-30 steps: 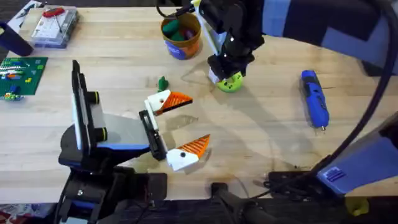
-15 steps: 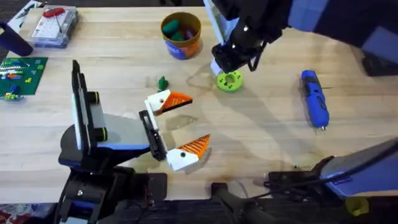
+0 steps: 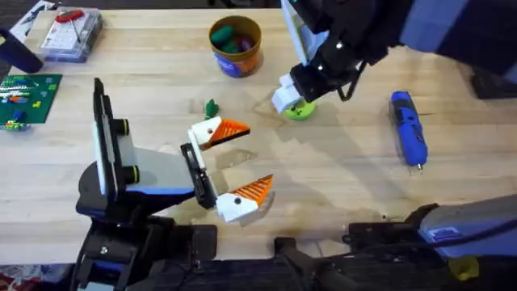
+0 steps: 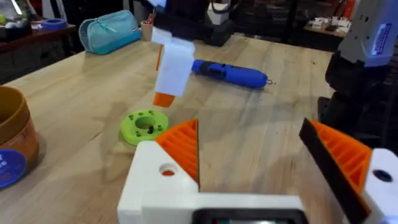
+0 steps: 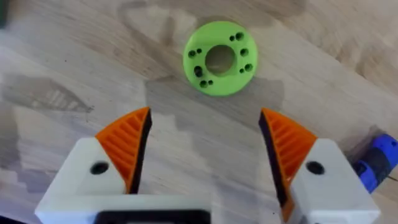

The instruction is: Pick up the gripper from the table and insert it into the empty holder that is missing its gripper. Then pick up a screw, insert it into the mounting hole, and use the screwdriver to tighten it. Finally, clean up the table by picking up the vegetable and placing it into the bucket.

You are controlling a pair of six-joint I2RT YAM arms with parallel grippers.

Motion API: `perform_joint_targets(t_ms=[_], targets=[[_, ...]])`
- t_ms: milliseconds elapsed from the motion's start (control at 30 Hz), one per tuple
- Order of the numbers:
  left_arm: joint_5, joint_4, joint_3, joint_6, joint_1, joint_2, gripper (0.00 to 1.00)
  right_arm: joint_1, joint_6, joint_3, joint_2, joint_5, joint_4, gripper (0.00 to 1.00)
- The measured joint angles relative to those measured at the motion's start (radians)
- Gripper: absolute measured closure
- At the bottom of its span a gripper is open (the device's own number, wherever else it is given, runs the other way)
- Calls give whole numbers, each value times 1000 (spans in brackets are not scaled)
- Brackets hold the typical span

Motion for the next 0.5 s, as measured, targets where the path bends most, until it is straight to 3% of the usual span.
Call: perform_joint_targets(t_ms=[267, 500], targets=[[0, 0, 0, 0, 0, 0, 13, 0, 2, -10, -32, 0, 12, 13], [0, 0, 0, 0, 0, 0, 13, 0, 29, -102, -29, 0, 68, 12]])
